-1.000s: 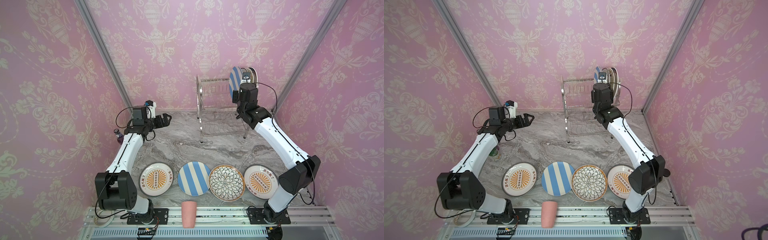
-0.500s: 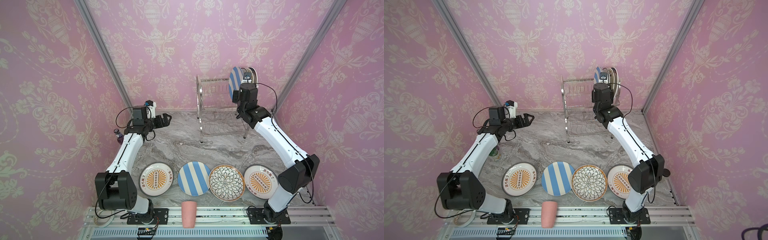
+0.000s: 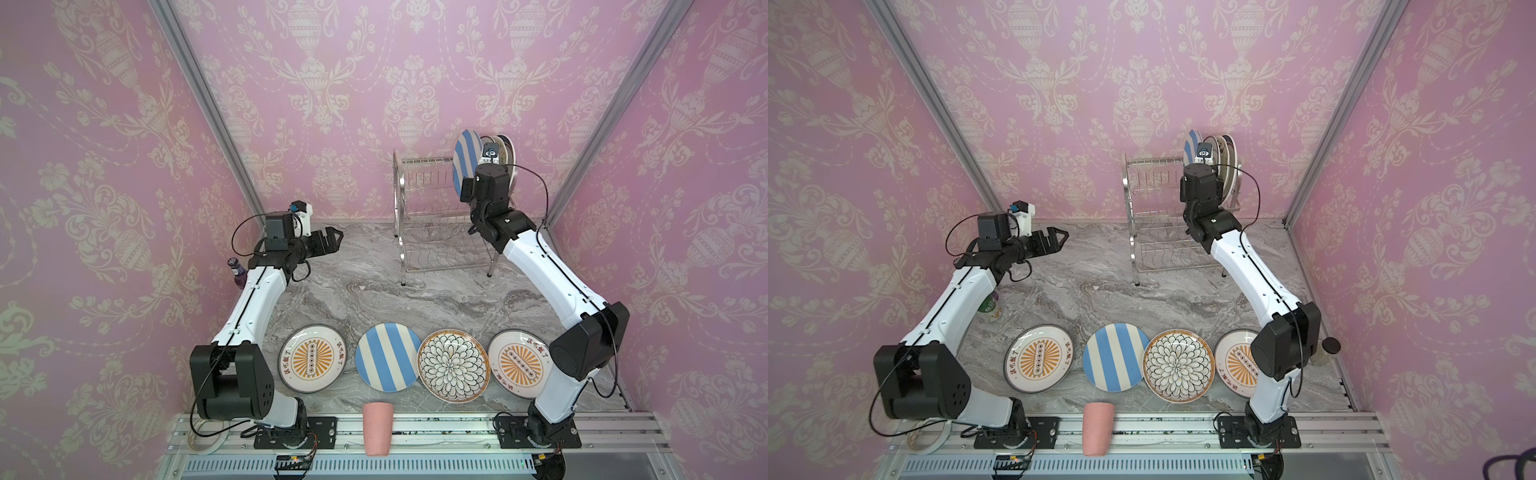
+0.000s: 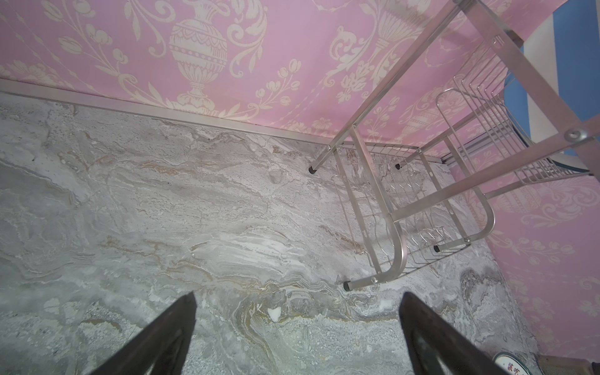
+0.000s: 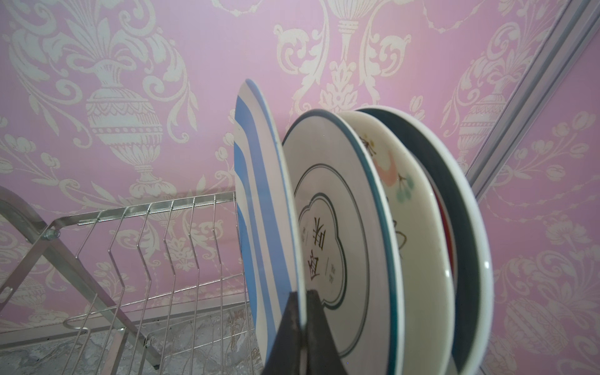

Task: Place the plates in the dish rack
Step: 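Lower the striped plate upright into the upper tier beside the white plate, then open the right gripper and draw it back from the rack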

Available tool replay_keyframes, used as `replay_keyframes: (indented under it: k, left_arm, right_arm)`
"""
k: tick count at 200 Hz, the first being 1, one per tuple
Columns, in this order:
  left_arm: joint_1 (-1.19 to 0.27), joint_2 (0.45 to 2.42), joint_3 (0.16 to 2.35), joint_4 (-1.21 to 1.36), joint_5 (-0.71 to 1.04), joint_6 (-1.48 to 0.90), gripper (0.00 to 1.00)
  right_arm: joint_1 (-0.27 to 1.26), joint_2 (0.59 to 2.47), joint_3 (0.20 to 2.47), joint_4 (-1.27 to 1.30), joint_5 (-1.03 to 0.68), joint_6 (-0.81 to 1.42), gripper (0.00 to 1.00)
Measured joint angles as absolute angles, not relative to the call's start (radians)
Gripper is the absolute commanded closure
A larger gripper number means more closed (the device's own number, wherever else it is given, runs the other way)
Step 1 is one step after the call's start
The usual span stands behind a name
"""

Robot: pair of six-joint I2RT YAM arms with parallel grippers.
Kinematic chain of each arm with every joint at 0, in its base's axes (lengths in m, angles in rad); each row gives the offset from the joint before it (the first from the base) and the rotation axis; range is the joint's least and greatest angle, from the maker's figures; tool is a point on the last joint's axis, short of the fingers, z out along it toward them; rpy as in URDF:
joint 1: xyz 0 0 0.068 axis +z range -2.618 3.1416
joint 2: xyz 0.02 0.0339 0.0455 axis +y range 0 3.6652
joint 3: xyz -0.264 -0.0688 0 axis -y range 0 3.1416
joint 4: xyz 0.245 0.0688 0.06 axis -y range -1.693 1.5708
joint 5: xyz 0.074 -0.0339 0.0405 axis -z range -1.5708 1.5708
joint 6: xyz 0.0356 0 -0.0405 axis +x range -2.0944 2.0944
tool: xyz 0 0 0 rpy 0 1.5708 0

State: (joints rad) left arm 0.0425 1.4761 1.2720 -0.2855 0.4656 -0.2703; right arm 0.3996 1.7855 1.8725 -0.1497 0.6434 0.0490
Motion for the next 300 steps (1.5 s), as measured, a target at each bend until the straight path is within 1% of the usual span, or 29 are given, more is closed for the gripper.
replay_keyframes:
  k: [14, 41, 99, 128, 143, 155, 173, 182, 185, 200, 210, 253, 263, 300]
  left_arm:
    - [0.043, 1.476, 1.272, -0.286, 0.466, -0.27, 0.01]
    - [0.043, 1.476, 1.272, -0.286, 0.466, -0.27, 0.01]
    - [0.043, 1.476, 1.272, -0.278, 0.466, -0.27, 0.01]
    - [0.043, 1.476, 1.271, -0.273, 0.466, -0.27, 0.01]
    - [0.043, 1.476, 1.271, -0.267, 0.466, -0.27, 0.01]
    - [0.043, 1.476, 1.271, -0.264, 0.466, -0.27, 0.01]
    - [0.043, 1.476, 1.271, -0.261, 0.466, -0.27, 0.01]
    - [0.043, 1.476, 1.271, -0.26, 0.466, -0.27, 0.01]
    - [0.043, 1.476, 1.271, -0.26, 0.466, -0.27, 0.01]
    - [0.043, 1.476, 1.271, -0.26, 0.466, -0.27, 0.01]
    - [0.043, 1.476, 1.271, -0.26, 0.466, -0.27, 0.01]
    - [0.043, 1.476, 1.271, -0.259, 0.466, -0.27, 0.01]
    - [0.043, 1.476, 1.271, -0.259, 0.466, -0.27, 0.01]
    - [0.043, 1.476, 1.271, -0.258, 0.466, -0.271, 0.01]
  right_arm:
    - [0.4, 1.785, 1.873, -0.155, 0.643, 0.049, 0.94]
    - [0.401, 1.781, 1.872, -0.169, 0.643, 0.049, 0.83]
    - [0.402, 1.766, 1.852, -0.194, 0.653, 0.033, 0.82]
    - [0.402, 1.766, 1.877, -0.221, 0.654, 0.007, 0.81]
    - [0.403, 1.766, 1.903, -0.228, 0.654, -0.004, 0.77]
    - [0.405, 1.766, 1.923, -0.231, 0.653, -0.011, 0.71]
    - [0.411, 1.766, 1.954, -0.248, 0.649, -0.025, 0.66]
    - [0.413, 1.766, 1.97, -0.262, 0.643, -0.027, 0.62]
    - [0.413, 1.767, 1.977, -0.268, 0.64, -0.031, 0.6]
    - [0.415, 1.775, 2.02, -0.304, 0.616, -0.03, 0.57]
    - [0.415, 1.785, 2.059, -0.333, 0.596, -0.028, 0.52]
    - [0.415, 1.858, 2.259, -0.478, 0.5, -0.018, 0.5]
    - [0.415, 1.868, 2.286, -0.506, 0.467, -0.009, 0.45]
    - [0.415, 1.891, 2.376, -0.602, 0.345, 0.018, 0.41]
